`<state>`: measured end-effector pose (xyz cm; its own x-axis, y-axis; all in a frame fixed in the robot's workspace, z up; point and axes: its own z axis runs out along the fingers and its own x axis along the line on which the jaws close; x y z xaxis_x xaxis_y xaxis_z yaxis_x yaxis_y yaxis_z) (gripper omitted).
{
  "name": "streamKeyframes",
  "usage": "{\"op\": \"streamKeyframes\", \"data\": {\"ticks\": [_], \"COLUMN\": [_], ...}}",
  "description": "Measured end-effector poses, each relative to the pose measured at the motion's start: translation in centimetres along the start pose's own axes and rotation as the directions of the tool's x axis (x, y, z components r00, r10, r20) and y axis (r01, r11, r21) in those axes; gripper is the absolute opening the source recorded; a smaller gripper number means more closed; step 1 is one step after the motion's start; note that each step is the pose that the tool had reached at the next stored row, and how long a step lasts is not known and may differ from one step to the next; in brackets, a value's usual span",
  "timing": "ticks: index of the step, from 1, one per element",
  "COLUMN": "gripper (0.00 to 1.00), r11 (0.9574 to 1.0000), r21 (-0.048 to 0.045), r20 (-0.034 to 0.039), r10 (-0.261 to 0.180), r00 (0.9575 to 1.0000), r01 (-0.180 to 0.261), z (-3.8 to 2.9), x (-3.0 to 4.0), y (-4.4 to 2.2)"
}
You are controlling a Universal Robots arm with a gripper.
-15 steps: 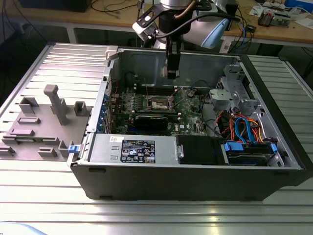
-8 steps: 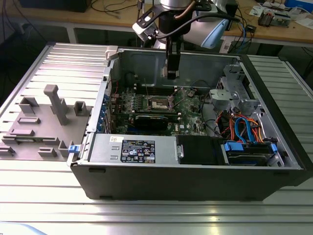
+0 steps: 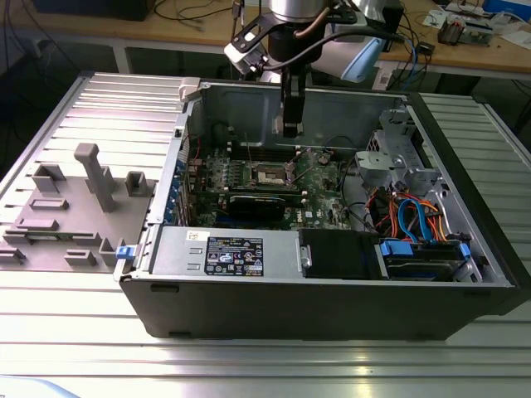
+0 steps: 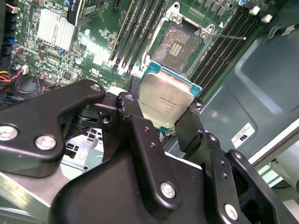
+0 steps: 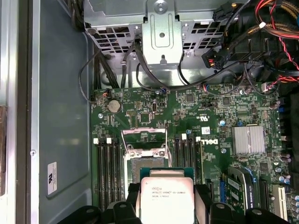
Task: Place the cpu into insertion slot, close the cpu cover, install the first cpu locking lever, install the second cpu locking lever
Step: 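Place the cpu into insertion slot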
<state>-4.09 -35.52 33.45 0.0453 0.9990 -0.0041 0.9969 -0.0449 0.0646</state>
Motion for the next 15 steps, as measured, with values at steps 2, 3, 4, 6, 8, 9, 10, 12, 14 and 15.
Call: {"op": "streamKeyframes", "data": {"ticks": [2,3,4,6,8,9,10,12,14,15], "gripper": [0.54,0.54,0.54,0.54,0.54,0.54,0.54,0.54,0.54,0.54], "r11": [1.0,1.0,1.0,1.0,1.0,1.0,1.0,1.0,1.0,1.0], "r21": [0.0,0.0,0.0,0.0,0.0,0.0,0.0001,0.0,0.0,0.0], "r20": [0.0,0.0,0.0,-0.0001,-0.0001,0.0,0.0,0.0,-0.0001,0.0], "r10": [0.0,0.0,0.0,0.0,0.0,0.0,0.0,0.0,0.0,0.0], "r00": [1.0,1.0,1.0,1.0,1.0,1.0,1.0,1.0,1.0,1.0], "r01": [0.0,0.0,0.0,0.0,0.0,0.0,0.0,0.0,0.0,0.0], "z": [0.07,0.08,0.1,0.14,0.37,0.61,0.62,0.63,0.66,0.67], "x": [0.0,0.0,0.0,0.0,0.0,0.0,0.0,0.0,0.0,0.0], "y": [-0.01,-0.01,-0.01,-0.01,-0.02,-0.04,-0.04,-0.04,-0.04,-0.04]}}
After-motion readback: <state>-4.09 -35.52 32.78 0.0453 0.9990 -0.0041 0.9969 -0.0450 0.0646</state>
